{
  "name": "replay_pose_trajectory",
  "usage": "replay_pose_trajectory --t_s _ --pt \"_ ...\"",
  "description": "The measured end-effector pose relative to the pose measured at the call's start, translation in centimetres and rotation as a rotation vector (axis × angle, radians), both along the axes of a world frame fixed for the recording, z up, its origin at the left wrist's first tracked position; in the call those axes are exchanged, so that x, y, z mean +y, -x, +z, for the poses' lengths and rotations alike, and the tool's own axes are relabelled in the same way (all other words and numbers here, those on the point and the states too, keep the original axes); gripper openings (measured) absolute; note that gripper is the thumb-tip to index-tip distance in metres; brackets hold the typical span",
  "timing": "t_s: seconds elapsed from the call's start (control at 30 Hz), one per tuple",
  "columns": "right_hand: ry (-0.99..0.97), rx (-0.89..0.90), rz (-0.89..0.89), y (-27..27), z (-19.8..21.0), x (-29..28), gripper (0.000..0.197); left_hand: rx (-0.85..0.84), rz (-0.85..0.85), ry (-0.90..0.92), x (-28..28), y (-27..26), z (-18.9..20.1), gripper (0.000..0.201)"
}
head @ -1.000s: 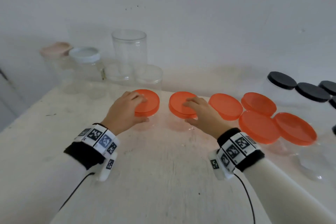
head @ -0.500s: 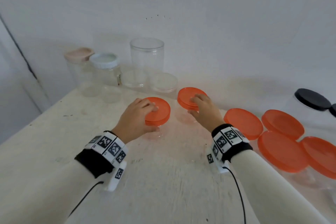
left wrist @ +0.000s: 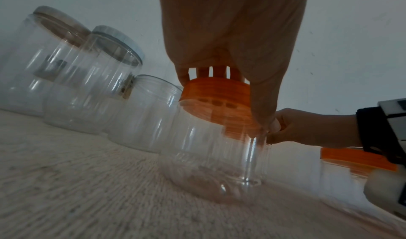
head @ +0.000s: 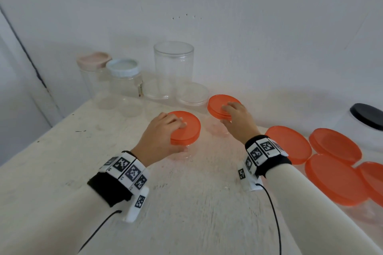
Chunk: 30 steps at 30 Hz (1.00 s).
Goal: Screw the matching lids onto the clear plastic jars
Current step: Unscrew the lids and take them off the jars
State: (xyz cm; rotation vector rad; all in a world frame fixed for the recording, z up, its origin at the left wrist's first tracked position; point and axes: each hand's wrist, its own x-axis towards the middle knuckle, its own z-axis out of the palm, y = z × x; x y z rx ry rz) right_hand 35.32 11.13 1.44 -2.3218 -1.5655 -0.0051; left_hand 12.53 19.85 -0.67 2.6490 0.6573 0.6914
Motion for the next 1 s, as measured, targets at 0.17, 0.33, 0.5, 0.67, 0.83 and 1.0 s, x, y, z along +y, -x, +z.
replay_pose_trajectory --t_s 0.17,0.33,0.5,0.67,0.83,1.0 --pt "0.012 0.0 0.008 -0.2 0.3 0.2 0.045 -0.002 -0.026 -0.006 0.4 0.0 0.1 0.067" --pt "0.072 -0.1 -0.084 0.5 1.1 -1.5 0.06 0.038 -0.061 -0.005 0.5 0.2 0.5 0.071" --pt "0.099 -0.14 -0.326 1.3 1.6 -6.8 0.072 0.06 -0.106 0.012 0.5 -0.3 0.9 0.063" --pt "0.251 -0.106 -0.483 0.8 2.5 -11.0 0.074 0.061 -0.121 0.023 0.4 -2.0 1.2 0.066" --pt "0.341 -0.094 -0.43 0.1 2.2 -12.2 0.04 0.054 -0.118 0.044 0.5 -3.2 1.2 0.069" --pt "0.18 -0.042 -0.368 -0.9 1.6 -10.6 0.048 0.052 -0.109 0.029 0.4 -3.5 1.3 0.065"
